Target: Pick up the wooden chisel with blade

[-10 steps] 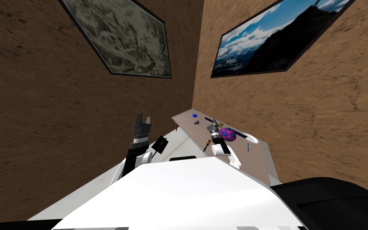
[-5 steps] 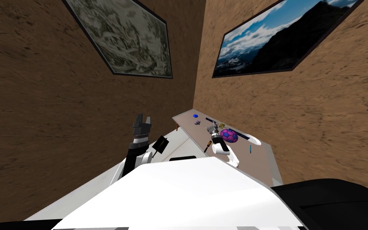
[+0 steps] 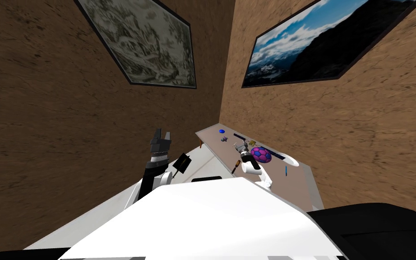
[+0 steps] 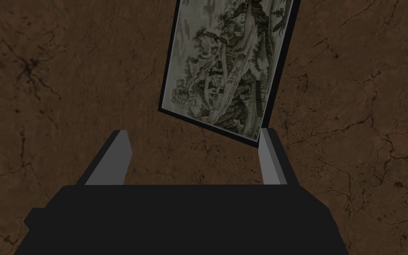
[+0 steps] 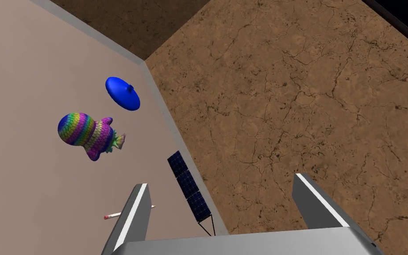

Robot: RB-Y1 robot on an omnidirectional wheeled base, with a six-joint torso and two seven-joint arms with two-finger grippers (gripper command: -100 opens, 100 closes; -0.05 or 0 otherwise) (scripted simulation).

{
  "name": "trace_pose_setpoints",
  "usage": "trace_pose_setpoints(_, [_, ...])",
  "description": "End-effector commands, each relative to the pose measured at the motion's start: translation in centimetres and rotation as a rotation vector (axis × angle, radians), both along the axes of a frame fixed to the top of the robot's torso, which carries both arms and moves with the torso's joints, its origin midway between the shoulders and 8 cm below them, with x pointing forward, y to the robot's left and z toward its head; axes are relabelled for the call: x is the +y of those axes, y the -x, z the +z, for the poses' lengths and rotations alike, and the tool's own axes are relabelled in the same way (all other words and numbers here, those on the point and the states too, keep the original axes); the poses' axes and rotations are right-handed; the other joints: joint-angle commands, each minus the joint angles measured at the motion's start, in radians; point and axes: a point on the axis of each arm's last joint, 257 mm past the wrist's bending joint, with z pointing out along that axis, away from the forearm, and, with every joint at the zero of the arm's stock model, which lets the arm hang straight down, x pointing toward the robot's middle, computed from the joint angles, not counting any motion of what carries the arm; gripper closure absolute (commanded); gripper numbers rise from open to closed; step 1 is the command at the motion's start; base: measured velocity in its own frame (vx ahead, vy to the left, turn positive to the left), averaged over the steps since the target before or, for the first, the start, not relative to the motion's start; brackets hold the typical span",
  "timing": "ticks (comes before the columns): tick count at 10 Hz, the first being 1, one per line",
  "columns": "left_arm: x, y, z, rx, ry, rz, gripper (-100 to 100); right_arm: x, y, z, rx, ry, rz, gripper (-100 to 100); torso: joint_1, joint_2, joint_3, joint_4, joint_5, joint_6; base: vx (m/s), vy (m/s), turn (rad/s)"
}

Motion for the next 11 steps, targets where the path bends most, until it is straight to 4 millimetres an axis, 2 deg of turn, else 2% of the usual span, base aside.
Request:
trace_pose_setpoints(1, [0.0,0.0,0.0,0.000,0.000,0.000,0,-1.5,0.1,-2.2,0.047,-0.077,-0.034,-100,0.000,0.000,0.000,0.000,0.000,0.000,0.018,0.005,0.041])
trace_pose_setpoints(2, [0.0,0.0,0.0,0.000,0.000,0.000,0,-1.6,0.2,-2.7,0.052,-0.095,-0.038,-100,0.000,0.000,0.000,0.000,0.000,0.000,0.014,0.002,0.024])
trace_pose_setpoints(3, [0.0,0.0,0.0,0.000,0.000,0.000,0,-2.9,0.2,-3.9,0.084,-0.150,-0.066,-100,0.000,0.000,0.000,0.000,0.000,0.000,0.016,0.005,0.043])
trace_pose_setpoints(4, [0.0,0.0,0.0,0.000,0.000,0.000,0,-3.1,0.5,-4.9,0.098,-0.173,-0.076,-100,0.000,0.000,0.000,0.000,0.000,0.000,0.014,0.002,0.023])
trace_pose_setpoints(5, [0.0,0.0,0.0,0.000,0.000,0.000,0,-4.5,0.9,-6.9,0.140,-0.235,-0.113,-100,0.000,0.000,0.000,0.000,0.000,0.000,0.015,0.004,0.052])
trace_pose_setpoints(6, [0.0,0.0,0.0,0.000,0.000,0.000,0,-4.5,1.0,-7.1,0.144,-0.251,-0.118,-100,0.000,0.000,0.000,0.000,0.000,0.000,0.013,0.002,0.024])
trace_pose_setpoints(7, [0.0,0.0,0.0,0.000,0.000,0.000,0,-5.8,1.4,-8.8,0.178,-0.316,-0.157,-100,0.000,0.000,0.000,0.000,0.000,0.000,0.015,0.004,0.040])
trace_pose_setpoints(8, [0.0,0.0,0.0,0.000,0.000,0.000,0,-5.9,1.6,-9.4,0.188,-0.330,-0.164,-100,0.000,0.000,0.000,0.000,0.000,0.000,0.015,0.003,0.028])
trace_pose_setpoints(11, [0.0,0.0,0.0,0.000,0.000,0.000,0,-8.3,2.9,-13.0,0.259,-0.474,-0.256,-100,0.000,0.000,0.000,0.000,0.000,0.000,0.016,0.005,0.038])
